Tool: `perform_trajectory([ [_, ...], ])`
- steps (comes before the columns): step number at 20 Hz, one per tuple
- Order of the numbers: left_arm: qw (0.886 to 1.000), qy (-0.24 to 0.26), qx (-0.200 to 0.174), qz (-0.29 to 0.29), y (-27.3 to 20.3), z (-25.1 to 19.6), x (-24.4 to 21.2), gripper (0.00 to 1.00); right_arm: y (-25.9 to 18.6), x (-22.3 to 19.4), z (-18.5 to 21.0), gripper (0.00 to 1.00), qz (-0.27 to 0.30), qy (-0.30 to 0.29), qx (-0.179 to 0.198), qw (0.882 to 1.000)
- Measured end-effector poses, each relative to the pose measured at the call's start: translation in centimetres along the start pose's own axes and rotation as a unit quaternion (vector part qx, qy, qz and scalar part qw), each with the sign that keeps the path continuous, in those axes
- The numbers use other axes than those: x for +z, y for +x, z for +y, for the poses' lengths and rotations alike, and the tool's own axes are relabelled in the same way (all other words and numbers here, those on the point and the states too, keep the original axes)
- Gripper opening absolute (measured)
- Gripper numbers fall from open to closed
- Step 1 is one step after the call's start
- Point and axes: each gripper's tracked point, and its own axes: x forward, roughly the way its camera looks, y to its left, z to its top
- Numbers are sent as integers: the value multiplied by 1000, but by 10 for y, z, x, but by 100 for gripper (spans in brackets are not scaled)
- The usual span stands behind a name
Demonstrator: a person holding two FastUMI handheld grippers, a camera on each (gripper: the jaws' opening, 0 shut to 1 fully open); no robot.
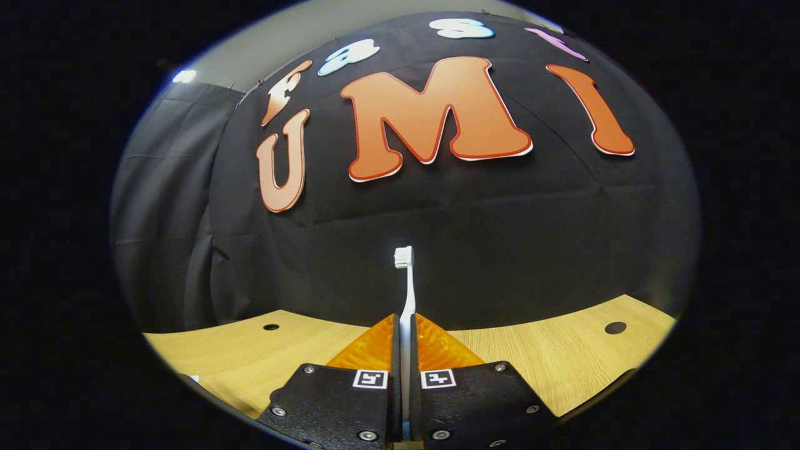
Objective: Put the toothbrush and toothpaste on the desktop into the cup, then pick up the cup and place it on the coaster on the desktop.
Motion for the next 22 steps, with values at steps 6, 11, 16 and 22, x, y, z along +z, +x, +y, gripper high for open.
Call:
perform_trajectory([
  [6, 1000, 4, 6, -10, -2, 1, 5, 27, -2, -27, -6, 5, 38, 2, -3, 999],
  [11, 1000, 6, 7, -22, -4, 2, 11, 27, -9, -48, -9, 5, 77, 15, -9, 997],
  [16, 999, 8, 3, -32, 0, -2, 22, 27, -17, -56, -11, 6, 99, 12, -12, 995],
  [22, 998, 21, -13, -56, 8, -13, 41, 27, -34, -58, -1, 8, 121, 17, 7, 992],
])
